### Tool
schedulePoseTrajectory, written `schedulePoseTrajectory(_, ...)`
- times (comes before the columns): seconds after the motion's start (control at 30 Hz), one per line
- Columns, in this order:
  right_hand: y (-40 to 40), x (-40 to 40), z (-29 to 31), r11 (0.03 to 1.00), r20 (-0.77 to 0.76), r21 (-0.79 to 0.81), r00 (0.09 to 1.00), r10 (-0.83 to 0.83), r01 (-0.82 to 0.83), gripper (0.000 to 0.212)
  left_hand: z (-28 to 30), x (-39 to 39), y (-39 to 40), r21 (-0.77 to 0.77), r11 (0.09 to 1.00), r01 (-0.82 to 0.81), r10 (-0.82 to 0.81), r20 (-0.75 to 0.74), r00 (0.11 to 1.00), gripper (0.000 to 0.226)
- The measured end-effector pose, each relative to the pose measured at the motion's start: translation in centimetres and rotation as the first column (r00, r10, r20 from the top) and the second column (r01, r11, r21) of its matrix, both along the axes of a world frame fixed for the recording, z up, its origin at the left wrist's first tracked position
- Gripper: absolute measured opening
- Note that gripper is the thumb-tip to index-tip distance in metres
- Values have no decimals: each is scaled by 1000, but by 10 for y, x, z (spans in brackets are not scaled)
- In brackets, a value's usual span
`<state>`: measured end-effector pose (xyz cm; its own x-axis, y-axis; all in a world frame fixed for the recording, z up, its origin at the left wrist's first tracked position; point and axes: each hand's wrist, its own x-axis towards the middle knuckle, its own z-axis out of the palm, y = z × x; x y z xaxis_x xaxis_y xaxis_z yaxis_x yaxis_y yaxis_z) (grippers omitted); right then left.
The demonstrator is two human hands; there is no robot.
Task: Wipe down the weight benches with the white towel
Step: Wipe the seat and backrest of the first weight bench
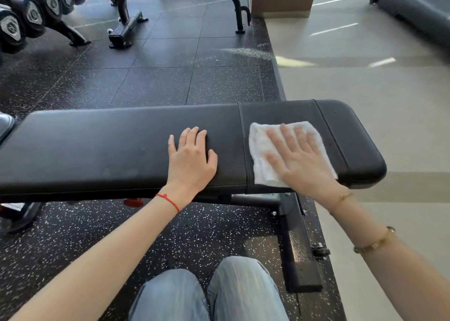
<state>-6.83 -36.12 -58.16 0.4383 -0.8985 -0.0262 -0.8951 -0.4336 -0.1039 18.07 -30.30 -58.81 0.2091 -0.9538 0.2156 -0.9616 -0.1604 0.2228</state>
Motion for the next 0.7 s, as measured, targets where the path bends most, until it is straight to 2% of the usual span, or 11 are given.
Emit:
schedulePoseTrajectory(0.17,-49,14,3,983,8,90,987,-162,161,61,0,-33,-18,6,999,40,-40,-58,998,56)
schedulePoseTrajectory(0.37,-64,24,0,986,20,62,987,-157,156,60,-2,-53,-36,-7,996,93,-93,-108,990,55)
schedulePoseTrajectory(0.5,-64,24,3,985,26,81,987,-157,154,59,0,-64,-43,49,995,82,-73,-158,985,54)
schedulePoseTrajectory(0.7,-40,1,-2,991,38,53,991,-124,122,60,-4,-71,-41,51,998,39,-34,-110,993,54)
